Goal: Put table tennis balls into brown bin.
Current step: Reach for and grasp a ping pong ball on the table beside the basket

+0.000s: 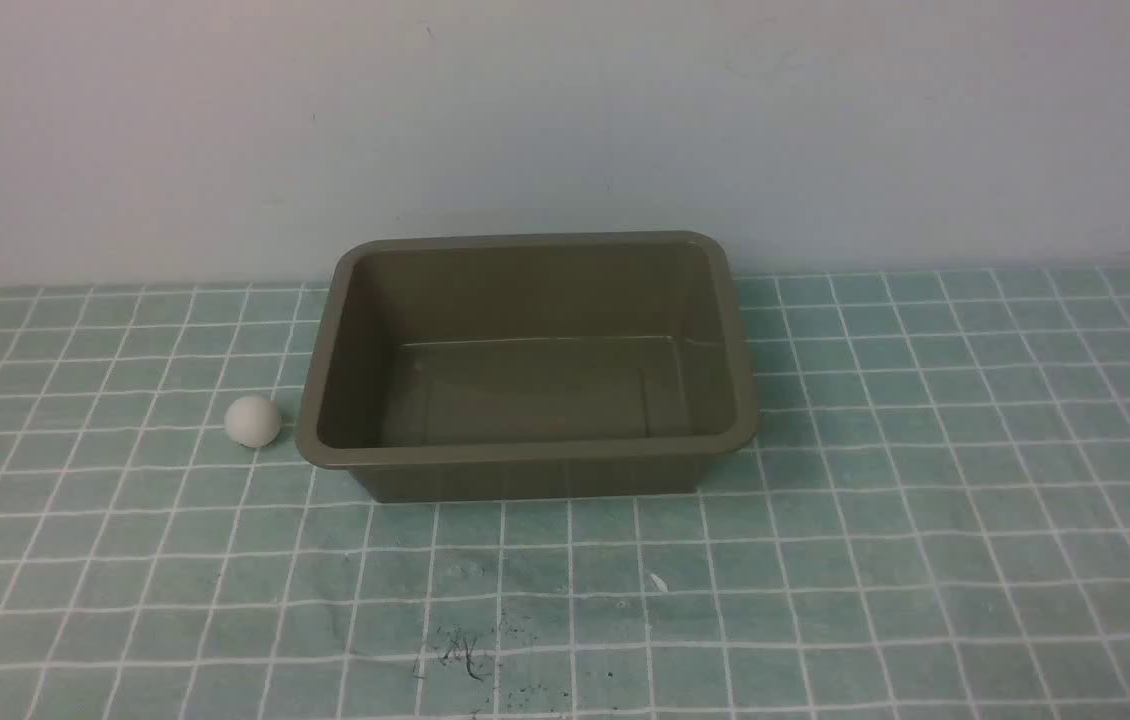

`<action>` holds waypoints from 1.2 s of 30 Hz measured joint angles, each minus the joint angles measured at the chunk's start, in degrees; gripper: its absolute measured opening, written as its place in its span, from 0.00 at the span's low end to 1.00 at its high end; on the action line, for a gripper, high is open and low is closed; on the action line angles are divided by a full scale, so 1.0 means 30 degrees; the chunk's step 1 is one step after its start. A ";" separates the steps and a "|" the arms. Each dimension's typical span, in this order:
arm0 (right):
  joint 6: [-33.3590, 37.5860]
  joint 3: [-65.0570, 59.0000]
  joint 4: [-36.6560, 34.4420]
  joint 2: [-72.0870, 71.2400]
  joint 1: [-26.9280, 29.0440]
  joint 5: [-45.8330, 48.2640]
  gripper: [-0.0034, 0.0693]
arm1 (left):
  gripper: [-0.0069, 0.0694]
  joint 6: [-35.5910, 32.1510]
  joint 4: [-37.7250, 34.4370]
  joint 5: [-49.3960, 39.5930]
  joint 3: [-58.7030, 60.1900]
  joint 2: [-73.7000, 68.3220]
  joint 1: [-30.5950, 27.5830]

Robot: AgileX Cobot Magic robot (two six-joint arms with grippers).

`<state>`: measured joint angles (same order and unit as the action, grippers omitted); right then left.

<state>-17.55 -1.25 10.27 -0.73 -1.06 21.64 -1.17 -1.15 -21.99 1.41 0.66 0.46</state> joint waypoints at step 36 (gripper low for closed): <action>0.0000 0.0000 0.0000 0.0000 0.0000 0.0000 0.03 | 0.08 0.3450 -0.5352 1.2984 0.0091 0.0000 0.0000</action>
<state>-17.55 -1.25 10.27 -0.73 -1.06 21.64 9.18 -17.20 16.96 1.69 0.66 0.46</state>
